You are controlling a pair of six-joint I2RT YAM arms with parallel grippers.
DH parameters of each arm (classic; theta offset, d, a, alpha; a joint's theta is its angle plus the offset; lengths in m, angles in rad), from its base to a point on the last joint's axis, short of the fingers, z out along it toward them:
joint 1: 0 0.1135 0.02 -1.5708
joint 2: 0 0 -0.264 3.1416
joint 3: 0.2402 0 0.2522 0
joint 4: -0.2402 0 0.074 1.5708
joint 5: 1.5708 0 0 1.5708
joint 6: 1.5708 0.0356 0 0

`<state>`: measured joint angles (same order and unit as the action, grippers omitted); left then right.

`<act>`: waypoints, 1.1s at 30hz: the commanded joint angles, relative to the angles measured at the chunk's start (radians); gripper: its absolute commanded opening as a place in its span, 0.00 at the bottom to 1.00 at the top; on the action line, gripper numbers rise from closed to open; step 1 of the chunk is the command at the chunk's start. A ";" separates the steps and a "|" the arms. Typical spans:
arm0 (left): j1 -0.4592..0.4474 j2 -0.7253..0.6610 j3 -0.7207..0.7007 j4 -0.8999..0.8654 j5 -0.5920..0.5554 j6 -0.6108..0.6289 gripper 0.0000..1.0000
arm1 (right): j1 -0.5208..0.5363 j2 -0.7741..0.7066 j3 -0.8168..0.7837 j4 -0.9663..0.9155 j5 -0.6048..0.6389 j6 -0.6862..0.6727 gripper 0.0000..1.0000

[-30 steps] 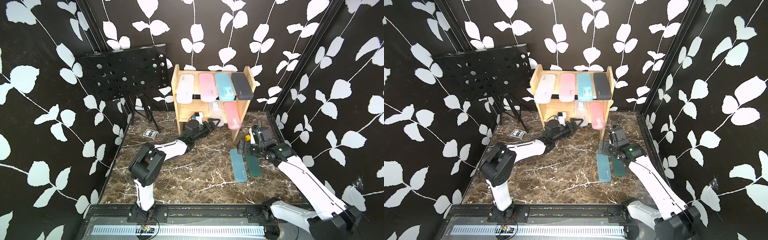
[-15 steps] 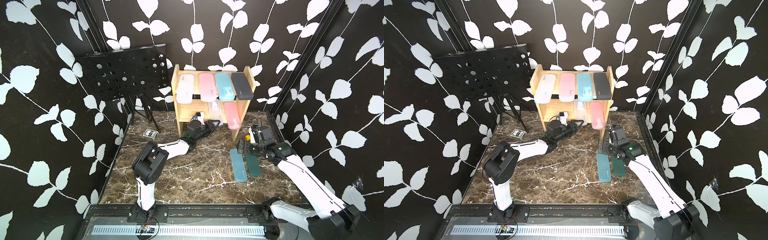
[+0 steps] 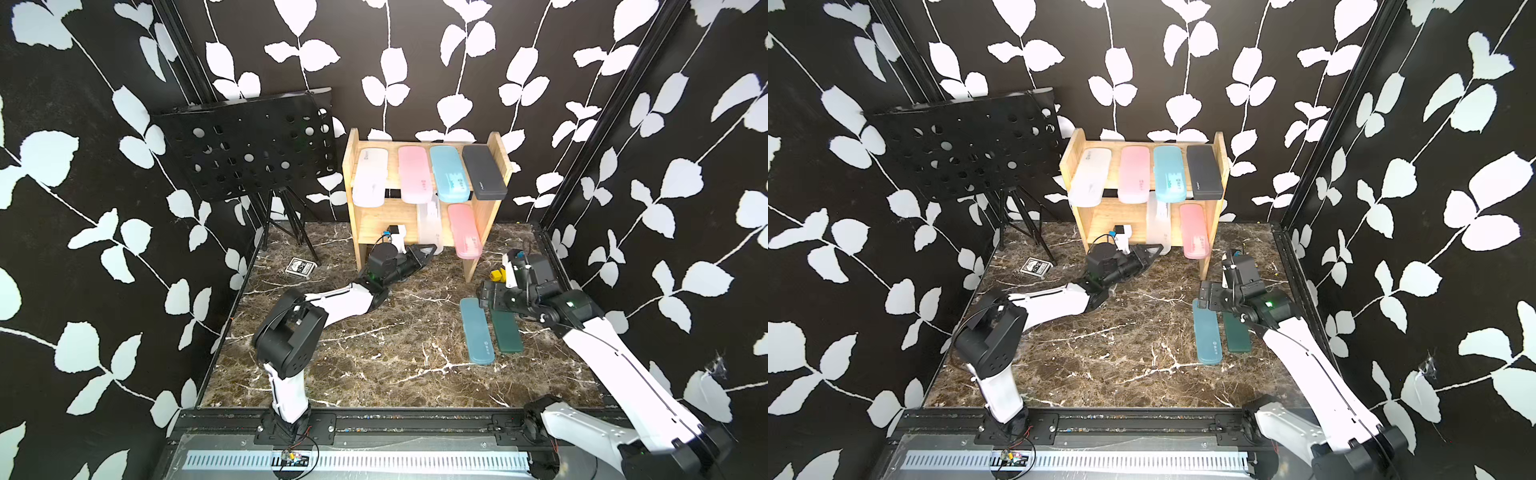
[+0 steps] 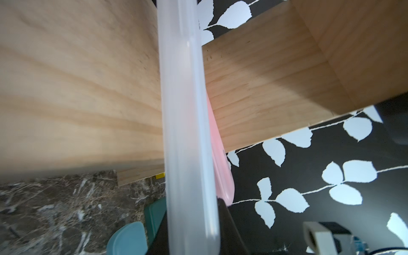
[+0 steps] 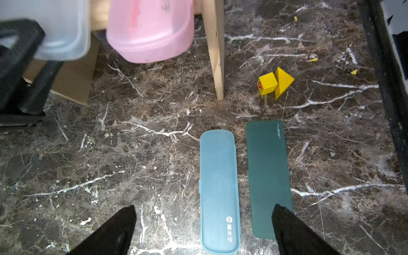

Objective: Remove the pencil cases from the shelf
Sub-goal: Pick up the pencil case from the shelf.

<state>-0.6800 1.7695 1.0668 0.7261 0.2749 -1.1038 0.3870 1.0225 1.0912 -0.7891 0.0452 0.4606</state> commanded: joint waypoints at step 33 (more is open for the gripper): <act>-0.007 -1.082 -0.684 -0.373 -0.118 0.682 0.00 | 0.612 0.456 0.325 0.730 0.075 0.194 0.99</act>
<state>-0.6830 0.7147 0.3893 0.3450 0.1688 -0.4465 0.9920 1.4528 1.3739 -0.1020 0.0940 0.6651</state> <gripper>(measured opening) 0.179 0.993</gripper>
